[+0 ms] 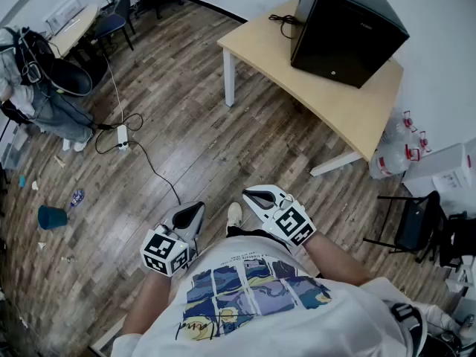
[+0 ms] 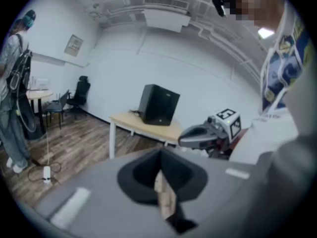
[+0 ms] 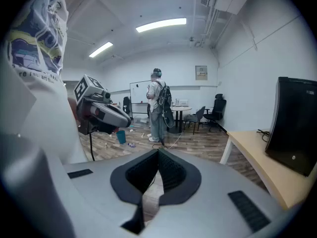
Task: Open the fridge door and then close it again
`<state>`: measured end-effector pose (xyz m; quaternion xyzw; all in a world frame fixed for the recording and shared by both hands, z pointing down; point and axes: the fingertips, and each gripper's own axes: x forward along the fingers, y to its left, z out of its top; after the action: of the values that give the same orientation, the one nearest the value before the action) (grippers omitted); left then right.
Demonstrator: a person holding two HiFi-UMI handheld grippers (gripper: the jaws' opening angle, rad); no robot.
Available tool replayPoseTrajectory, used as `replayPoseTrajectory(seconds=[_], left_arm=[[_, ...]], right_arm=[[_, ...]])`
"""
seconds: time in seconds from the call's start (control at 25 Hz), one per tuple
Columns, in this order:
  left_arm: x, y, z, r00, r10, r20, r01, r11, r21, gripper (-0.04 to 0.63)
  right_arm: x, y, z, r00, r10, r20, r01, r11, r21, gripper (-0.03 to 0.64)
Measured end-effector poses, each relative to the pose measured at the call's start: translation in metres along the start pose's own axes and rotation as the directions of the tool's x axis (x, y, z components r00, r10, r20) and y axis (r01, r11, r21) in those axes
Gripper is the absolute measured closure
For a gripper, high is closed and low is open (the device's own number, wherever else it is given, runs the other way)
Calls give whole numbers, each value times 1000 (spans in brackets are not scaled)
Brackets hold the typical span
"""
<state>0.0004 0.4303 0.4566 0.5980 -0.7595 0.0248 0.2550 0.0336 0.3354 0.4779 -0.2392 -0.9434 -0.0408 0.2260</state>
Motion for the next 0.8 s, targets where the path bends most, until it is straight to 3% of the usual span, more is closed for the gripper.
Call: replayPoseTrajectory(seconds=[0.12, 0.28, 0.52, 0.8], left_arm=[[47, 25, 46, 1000, 1, -1, -1, 1000, 29, 586], [108, 35, 98, 998, -64, 13, 63, 993, 98, 586], [174, 47, 142, 983, -185, 11, 182, 975, 127, 586], [246, 91, 178, 956, -293, 3, 289, 944, 161, 586]], right_arm=[[9, -58, 18, 1000, -10, 26, 10, 1000, 5, 604], [9, -117, 22, 998, -53, 44, 52, 998, 22, 604], [11, -177, 4, 989, -145, 6, 143, 982, 124, 604], [33, -251, 0, 964, -264, -41, 266, 942, 205, 601]])
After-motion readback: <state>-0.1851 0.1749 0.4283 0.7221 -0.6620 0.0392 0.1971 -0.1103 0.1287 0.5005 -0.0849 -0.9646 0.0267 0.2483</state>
